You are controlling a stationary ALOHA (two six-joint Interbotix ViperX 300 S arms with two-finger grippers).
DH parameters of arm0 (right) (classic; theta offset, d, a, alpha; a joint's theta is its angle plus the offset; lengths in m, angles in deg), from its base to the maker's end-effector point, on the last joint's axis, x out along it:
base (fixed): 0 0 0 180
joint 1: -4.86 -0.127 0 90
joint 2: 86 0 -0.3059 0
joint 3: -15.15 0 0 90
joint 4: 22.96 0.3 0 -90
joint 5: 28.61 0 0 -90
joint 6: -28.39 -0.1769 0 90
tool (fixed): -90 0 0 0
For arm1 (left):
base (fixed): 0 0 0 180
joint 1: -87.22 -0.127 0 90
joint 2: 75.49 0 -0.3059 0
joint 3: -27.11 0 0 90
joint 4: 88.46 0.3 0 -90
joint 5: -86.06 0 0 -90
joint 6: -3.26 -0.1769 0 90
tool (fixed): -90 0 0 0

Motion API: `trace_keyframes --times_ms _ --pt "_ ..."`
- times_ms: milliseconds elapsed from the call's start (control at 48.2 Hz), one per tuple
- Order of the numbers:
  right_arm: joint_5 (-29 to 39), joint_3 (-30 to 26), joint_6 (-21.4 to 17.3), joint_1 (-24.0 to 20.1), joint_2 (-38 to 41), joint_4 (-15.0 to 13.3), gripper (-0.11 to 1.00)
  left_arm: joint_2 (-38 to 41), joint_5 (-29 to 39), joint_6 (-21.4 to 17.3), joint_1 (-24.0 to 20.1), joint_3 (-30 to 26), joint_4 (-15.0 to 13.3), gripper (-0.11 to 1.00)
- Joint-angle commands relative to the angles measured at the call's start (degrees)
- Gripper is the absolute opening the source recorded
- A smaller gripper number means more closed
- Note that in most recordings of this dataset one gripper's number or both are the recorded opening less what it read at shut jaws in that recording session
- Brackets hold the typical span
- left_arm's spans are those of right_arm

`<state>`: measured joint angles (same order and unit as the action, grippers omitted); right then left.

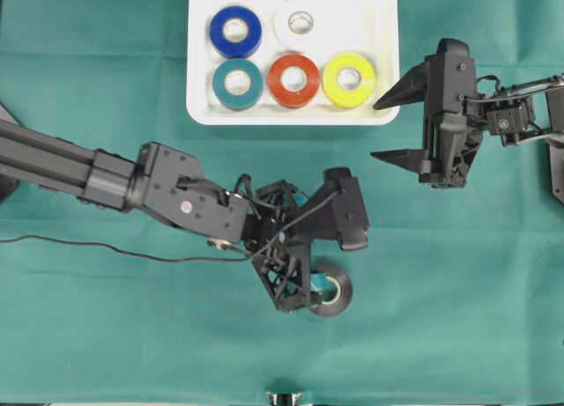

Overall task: Put the tape alternately from left to right into the white case.
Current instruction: 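Move the left gripper down to the black tape roll and grasp its core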

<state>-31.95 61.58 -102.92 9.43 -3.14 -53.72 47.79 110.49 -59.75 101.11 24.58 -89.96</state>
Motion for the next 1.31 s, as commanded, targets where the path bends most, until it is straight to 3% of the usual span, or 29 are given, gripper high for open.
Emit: trace_keyframes --times_ms 0,705,788,954,996,1286 --pt "-0.4 -0.3 0.0 -0.2 -0.8 -0.1 0.75 -0.4 0.3 0.1 0.4 -2.5 0.0 0.95" --pt "-0.6 -0.1 -0.1 -0.2 -0.8 -0.1 0.75 4.8 2.1 0.0 1.1 -5.6 0.4 0.93" --pt "-0.6 -0.1 -0.1 -0.2 -0.8 -0.1 0.75 4.9 2.1 -0.2 1.1 -5.5 0.4 0.8" --pt "-0.6 -0.2 -0.1 -0.2 -0.9 -0.1 0.75 4.8 2.1 -0.5 1.4 -5.3 0.4 0.32" --pt "-0.6 -0.2 -0.1 -0.2 -0.8 -0.1 0.75 4.7 2.1 -0.6 1.4 -5.3 0.4 0.25" --pt "-0.6 -0.1 -0.1 -0.2 -0.8 -0.1 0.75 3.1 2.2 -0.9 1.8 -5.1 0.4 0.25"
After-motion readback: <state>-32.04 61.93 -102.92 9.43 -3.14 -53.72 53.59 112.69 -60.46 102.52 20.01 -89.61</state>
